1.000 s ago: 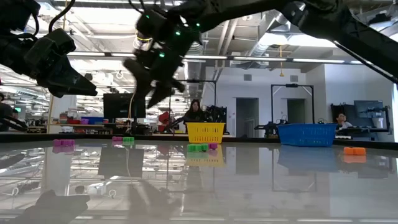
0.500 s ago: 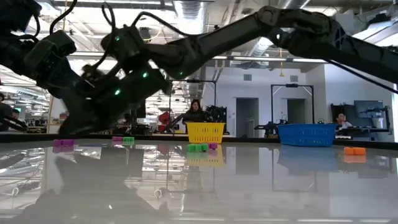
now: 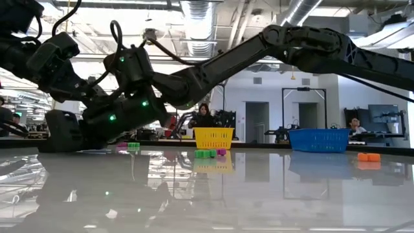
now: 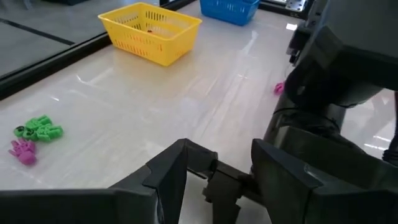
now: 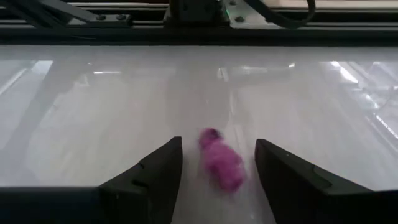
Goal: Sort Halloween decoration
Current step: Put the violet skeleton toy into the red bin
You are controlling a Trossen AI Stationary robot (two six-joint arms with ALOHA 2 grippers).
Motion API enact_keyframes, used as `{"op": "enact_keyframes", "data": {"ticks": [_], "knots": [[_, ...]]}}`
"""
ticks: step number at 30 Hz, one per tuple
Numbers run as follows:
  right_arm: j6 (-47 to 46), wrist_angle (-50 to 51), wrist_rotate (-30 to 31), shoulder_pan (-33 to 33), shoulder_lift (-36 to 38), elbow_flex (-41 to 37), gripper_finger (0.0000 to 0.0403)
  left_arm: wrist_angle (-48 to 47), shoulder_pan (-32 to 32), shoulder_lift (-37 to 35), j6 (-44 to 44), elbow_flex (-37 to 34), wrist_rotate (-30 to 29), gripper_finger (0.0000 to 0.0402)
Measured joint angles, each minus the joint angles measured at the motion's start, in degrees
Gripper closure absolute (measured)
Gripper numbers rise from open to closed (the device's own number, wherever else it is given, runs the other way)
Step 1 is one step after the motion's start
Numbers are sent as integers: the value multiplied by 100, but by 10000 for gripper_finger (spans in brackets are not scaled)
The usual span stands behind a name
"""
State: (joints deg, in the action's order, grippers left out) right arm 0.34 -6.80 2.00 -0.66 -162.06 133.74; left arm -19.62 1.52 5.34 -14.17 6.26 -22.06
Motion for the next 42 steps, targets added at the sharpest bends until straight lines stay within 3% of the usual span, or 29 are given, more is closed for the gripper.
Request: {"op": "enact_keyframes", "data": {"ticks": [6, 12, 18, 23, 28, 33, 42], "knots": [[-143, 504, 173, -8, 50, 12, 190, 0, 2, 0, -2, 0, -24, 233], [-138, 170, 137, -12, 33, -11, 248, 0, 3, 0, 0, 0, -65, 233], [-13, -236, -293, -18, 11, -21, 325, -4, 5, 0, 0, 0, -114, 233], [-222, -238, -664, 1, 102, 56, 337, -10, 4, 0, 0, -2, -153, 233], [-554, 900, -1209, 86, 716, 56, 333, -3, 8, 3, 0, -2, -81, 233], [-530, 3045, -1644, 152, 1601, 73, 333, -4, 8, 2, 0, -2, -85, 233], [-524, 6379, -1714, 653, 3079, 77, 334, -15, 6, 2, 0, -2, -101, 233]]}}
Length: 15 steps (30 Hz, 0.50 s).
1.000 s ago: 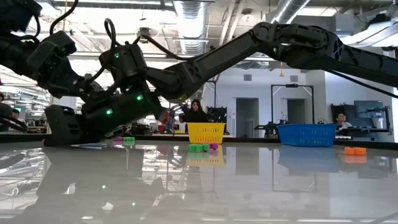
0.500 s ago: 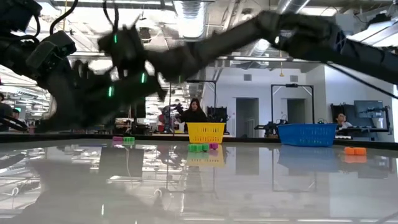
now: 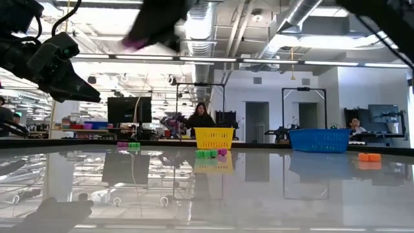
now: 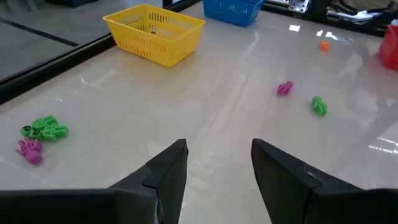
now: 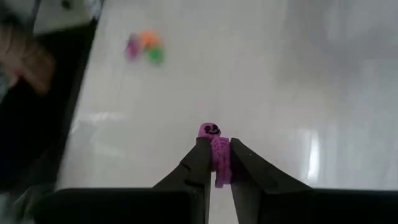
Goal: Sort Halloween decoration
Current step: Put the violet skeleton toy into the red bin
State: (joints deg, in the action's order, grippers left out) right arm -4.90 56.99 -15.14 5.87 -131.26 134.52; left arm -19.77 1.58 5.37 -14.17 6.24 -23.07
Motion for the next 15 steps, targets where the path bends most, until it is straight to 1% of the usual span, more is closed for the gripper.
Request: {"op": "enact_keyframes", "data": {"ticks": [5, 8, 9, 11, 13, 15], "knots": [[-579, 1290, 0, 605, 430, -2, 334, -1, 0, 0, 0, 0, -7, 233], [-1089, 2185, 11, 997, 624, 0, 334, -2, 0, 0, 0, 0, -11, 233], [-1310, 2521, 97, 1133, 670, 0, 334, 0, 0, 0, 0, 0, -11, 233], [-1836, 3222, 477, 1412, 725, 0, 334, -2, 0, 0, 0, 0, -9, 233], [-2368, 3300, 686, 1674, 771, -125, 334, -2, 0, 0, 0, 0, -7, 233], [-2707, 3194, 642, 1949, 975, -346, 334, -3, 0, 0, 0, 0, -7, 233]]}}
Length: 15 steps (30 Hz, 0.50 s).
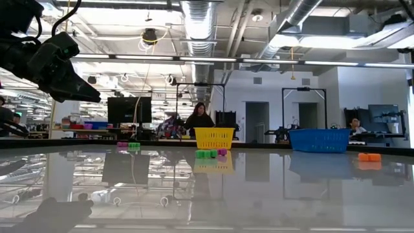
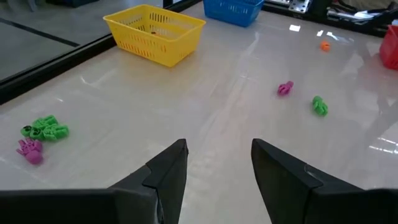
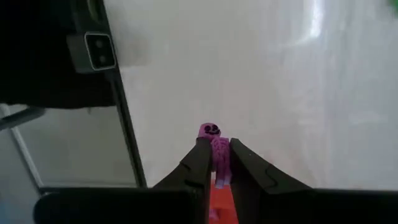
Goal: Sort Halloween decoration
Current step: Put the violet skeleton toy into the red bin
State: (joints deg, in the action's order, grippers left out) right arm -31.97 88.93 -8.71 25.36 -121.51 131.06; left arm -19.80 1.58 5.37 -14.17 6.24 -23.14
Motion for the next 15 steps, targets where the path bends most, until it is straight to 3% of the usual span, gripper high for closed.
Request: {"op": "enact_keyframes", "data": {"ticks": [3, 7, 15], "knots": [[-609, 91, -9, 343, 250, -328, 333, 14, 0, 0, 0, -2, -1, 233], [-1359, 75, 113, 752, 707, -1273, 333, 2, -1, 12, 0, -1, 0, 233], [-3115, -524, -247, 1405, 1787, -3539, 332, 4, -2, 26, 0, -2, 1, 233]]}}
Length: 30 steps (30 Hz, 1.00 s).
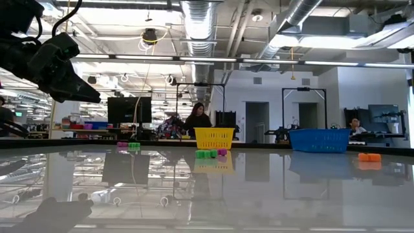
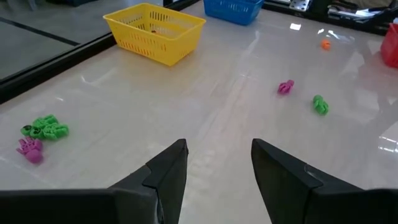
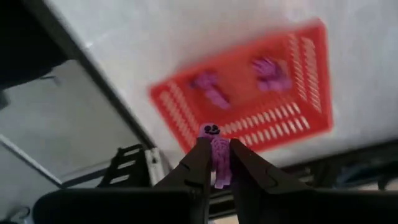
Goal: Sort Halloween decoration
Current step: Put the violet skeleton toy into the red bin, then put the orange skeleton toy into the yellow bin
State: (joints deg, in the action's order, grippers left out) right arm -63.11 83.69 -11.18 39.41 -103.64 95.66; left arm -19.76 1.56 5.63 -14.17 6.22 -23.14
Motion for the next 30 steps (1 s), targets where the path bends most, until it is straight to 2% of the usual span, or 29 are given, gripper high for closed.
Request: {"op": "enact_keyframes", "data": {"ticks": [8, 18, 22, 30], "knots": [[-457, -988, -222, 148, 462, -1329, 331, -1, 1, 0, 0, 2, 0, 233], [-484, -995, -109, 29, 473, -1895, 325, -3, 0, 0, 0, 0, 2, 233], [-665, -792, -157, -110, 473, -1922, 302, -4, 1, 0, 0, 1, 2, 233], [-706, -568, -413, -282, 473, -1922, 216, -5, 0, 0, 0, 1, 2, 233]]}}
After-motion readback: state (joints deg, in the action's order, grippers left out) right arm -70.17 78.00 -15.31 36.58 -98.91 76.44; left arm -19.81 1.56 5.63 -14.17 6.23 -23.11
